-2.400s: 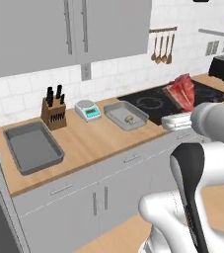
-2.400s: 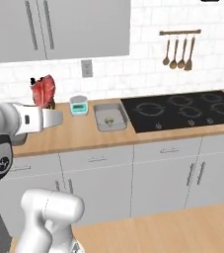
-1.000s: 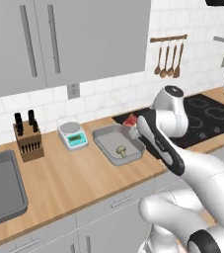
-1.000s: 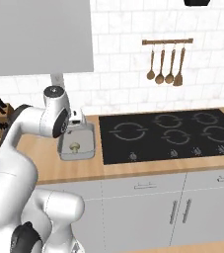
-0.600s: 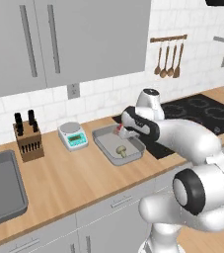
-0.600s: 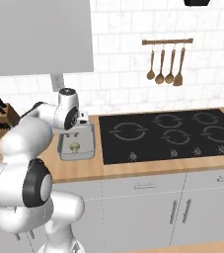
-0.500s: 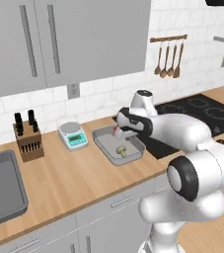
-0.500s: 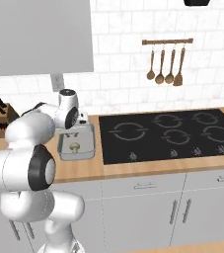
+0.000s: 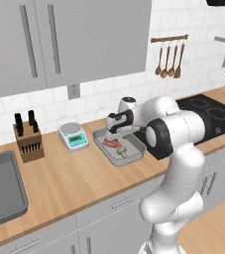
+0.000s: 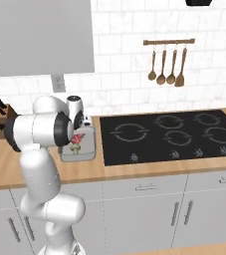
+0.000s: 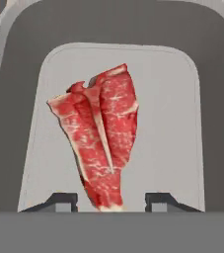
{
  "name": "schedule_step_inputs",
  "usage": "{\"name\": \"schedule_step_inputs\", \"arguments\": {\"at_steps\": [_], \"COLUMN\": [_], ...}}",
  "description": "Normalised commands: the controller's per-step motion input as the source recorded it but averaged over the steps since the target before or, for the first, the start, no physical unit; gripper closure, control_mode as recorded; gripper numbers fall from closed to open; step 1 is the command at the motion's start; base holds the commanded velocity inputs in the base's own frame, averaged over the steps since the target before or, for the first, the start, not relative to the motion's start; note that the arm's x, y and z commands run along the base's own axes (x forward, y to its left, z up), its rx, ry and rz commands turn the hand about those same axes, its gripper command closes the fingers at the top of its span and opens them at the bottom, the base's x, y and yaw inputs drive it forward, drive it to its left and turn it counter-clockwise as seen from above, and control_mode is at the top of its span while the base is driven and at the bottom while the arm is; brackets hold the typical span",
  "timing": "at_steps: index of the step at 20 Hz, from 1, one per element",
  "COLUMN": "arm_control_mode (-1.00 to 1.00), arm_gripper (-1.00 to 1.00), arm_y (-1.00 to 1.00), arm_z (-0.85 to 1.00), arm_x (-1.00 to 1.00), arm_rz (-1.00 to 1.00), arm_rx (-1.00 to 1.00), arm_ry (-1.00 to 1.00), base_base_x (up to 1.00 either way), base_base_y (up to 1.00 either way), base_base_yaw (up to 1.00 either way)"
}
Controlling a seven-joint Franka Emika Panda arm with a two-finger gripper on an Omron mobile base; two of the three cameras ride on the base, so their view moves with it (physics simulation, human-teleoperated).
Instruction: Place one mushroom and one steak in each tupperware on the nearby counter, to pack two identical lunches.
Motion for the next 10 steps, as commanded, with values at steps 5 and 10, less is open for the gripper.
{"name": "schedule_step_inputs", "arguments": {"at_steps": [5, 10], "arm_control_mode": [-1.0, -1.0], "arm_gripper": [-1.0, -1.0], "arm_y": [-0.01, -0.15], "arm_z": [-0.06, 0.53], "arm_x": [0.22, -1.0], "arm_rz": [-0.01, -0.08], "arm_rx": [0.01, 0.04], "arm_ry": [-0.06, -0.25], "base_base_x": [0.0, 0.0], "base_base_y": [0.0, 0.0], "base_base_yaw": [0.0, 0.0]}}
